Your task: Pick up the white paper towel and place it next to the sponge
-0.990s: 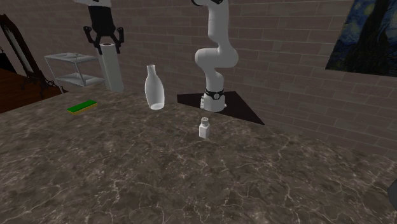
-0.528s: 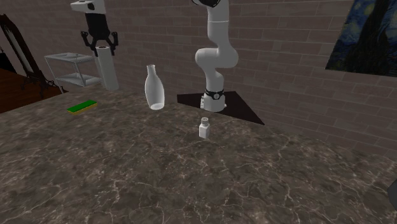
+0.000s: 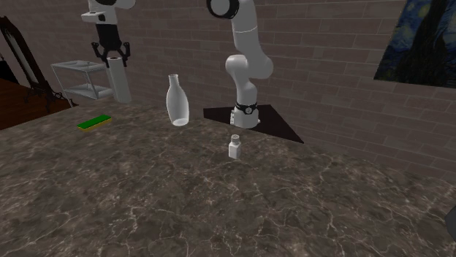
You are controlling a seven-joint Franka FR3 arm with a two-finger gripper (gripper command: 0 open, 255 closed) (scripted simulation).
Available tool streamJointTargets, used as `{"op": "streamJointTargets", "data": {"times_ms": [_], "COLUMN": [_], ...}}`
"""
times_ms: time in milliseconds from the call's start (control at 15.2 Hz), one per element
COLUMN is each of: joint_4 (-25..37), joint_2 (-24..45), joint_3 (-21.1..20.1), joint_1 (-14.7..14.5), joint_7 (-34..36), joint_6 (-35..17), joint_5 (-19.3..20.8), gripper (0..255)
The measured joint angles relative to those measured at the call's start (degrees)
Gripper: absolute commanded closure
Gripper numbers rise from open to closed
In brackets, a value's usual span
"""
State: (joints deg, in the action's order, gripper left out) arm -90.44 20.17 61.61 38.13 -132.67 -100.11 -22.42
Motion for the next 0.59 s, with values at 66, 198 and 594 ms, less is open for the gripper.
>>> {"op": "streamJointTargets", "data": {"times_ms": [66, 198, 594], "joint_4": [1.8, 4.5, 11.0], "joint_2": [2.1, 5.2, 12.3], "joint_3": [-0.8, -2.0, -5.1], "joint_1": [2.8, 7.5, 17.2], "joint_7": [-1.7, -4.8, -9.7], "joint_6": [0.6, 1.4, 2.8], "joint_5": [-1.7, -4.0, -8.9], "gripper": [255, 255, 255]}}
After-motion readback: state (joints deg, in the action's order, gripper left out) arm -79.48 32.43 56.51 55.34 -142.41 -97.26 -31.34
